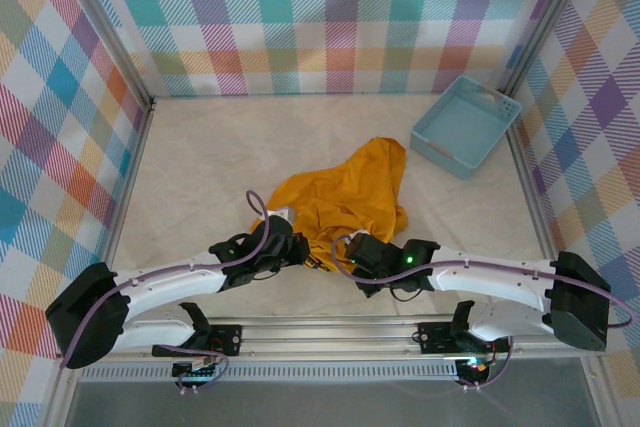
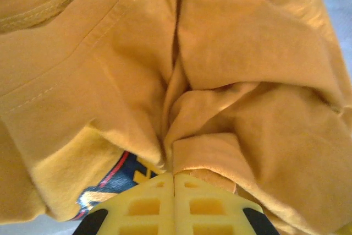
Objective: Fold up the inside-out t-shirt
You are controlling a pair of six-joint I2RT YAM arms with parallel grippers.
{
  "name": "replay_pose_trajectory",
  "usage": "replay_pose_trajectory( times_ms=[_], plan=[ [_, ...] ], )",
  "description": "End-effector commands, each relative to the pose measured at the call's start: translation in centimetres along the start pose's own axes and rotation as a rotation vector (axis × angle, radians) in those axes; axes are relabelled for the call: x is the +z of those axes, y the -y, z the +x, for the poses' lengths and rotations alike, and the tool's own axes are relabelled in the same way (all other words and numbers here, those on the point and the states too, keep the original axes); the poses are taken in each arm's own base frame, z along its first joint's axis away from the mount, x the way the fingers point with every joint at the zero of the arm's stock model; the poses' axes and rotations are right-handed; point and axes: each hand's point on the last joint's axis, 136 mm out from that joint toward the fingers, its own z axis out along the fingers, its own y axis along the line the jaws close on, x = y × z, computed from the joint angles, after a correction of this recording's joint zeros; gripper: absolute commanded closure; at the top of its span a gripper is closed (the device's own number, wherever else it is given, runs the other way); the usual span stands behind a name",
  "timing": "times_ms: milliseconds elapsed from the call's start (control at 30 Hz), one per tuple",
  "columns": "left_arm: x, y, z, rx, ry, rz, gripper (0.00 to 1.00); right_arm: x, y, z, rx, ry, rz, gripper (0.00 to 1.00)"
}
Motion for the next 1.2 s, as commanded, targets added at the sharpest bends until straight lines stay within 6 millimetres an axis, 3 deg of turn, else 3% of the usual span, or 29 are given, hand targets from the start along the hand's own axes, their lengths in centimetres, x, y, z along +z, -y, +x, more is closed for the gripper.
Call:
replay_pose_trajectory(
  times_ms=[0, 133, 267, 367, 567, 833, 967, 1167],
  plan=[
    [0.1, -1.4, 1.2, 0.049, -0.053, -0.068, 0.94, -0.2, -1.1, 0.4, -0.007, -0.014, -0.061, 0.77],
    [-0.3, -1.9, 1.8, 0.109, -0.088, -0.116, 0.84, -1.3, -1.1, -0.7, -0.001, 0.030, -0.061, 0.74],
    [-1.5, -1.1, 1.2, 0.201, -0.056, -0.165, 0.66, -3.0, -0.3, -3.2, 0.018, 0.098, 0.012, 0.72],
    [-2.7, -0.5, 1.0, 0.299, -0.019, -0.227, 0.58, -3.3, -0.3, -4.8, 0.009, 0.100, 0.065, 0.60],
    [-2.7, -0.5, 1.1, 0.256, 0.025, -0.220, 0.49, -1.3, -0.3, -6.6, -0.063, 0.067, 0.103, 0.47],
    [-2.0, -0.7, 1.7, 0.115, 0.061, -0.123, 0.41, 2.1, -1.0, -8.0, -0.145, 0.000, 0.070, 0.45],
    [-1.7, -1.1, 2.1, 0.108, 0.048, -0.125, 0.39, 2.6, 0.8, -9.2, -0.088, -0.008, 0.124, 0.56],
    [-1.4, 0.0, 1.7, 0.143, 0.041, -0.117, 0.40, 2.9, 1.8, -11.4, 0.012, 0.004, 0.043, 0.99]
  ],
)
